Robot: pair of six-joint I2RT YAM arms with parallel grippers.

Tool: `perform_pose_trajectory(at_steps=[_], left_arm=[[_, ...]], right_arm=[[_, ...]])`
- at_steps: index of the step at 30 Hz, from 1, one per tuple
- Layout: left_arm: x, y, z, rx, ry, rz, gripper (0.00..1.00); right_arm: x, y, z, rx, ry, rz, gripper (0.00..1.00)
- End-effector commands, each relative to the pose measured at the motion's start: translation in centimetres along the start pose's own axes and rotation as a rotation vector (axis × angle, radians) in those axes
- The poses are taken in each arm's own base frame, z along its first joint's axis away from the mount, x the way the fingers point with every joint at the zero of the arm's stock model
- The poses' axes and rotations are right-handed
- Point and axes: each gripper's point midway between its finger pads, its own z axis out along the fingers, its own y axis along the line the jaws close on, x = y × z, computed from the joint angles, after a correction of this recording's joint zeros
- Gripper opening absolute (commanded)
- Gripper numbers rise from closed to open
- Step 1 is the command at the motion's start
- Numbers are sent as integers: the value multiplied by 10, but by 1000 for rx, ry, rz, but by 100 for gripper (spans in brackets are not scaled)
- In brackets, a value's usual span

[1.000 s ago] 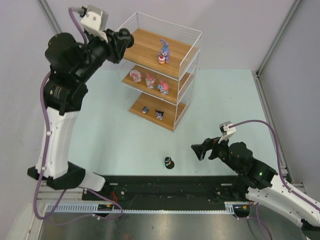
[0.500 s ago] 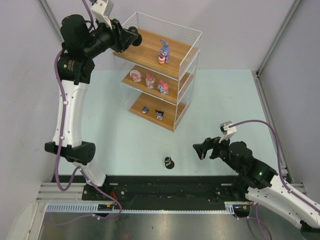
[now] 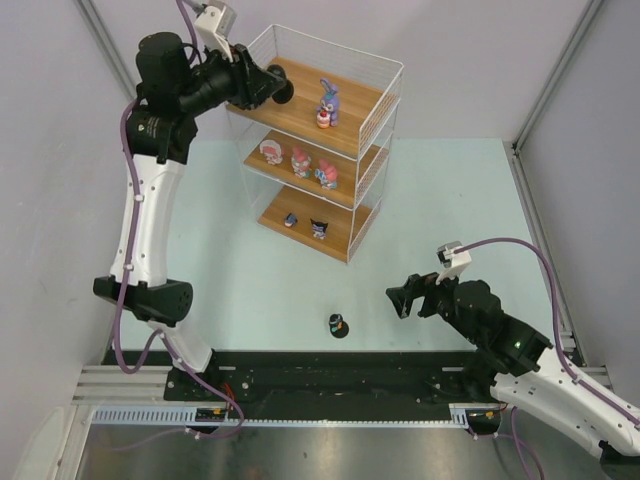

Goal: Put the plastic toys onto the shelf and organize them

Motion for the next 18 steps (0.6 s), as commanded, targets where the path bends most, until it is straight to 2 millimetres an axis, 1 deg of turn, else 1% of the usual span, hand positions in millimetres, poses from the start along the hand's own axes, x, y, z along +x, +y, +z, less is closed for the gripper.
perform_pose_trajectory(at_steps=[1,2,6,13,17,18], left_arm=[[13,-5,-1,-9,39,-71,1],[17,-3,1,-19,51,-80,1],[23,-1,5,-43,67,-100,0],[23,-6,8,-41,65,-128,0],[28,-5,9,-98,78,-134,0],[29,-9,10,-97,82,-134,0]], right_arm=[[-18,7,-3,-20,-41,0,100],[-18,7,-3,-23,-40,-1,100],[-17,6,-3,-20,-40,0,100],[-18,6,-4,-21,-41,3,100],[-17,6,-4,-19,-38,2,100],[-17,6,-4,-20,-40,2,100]])
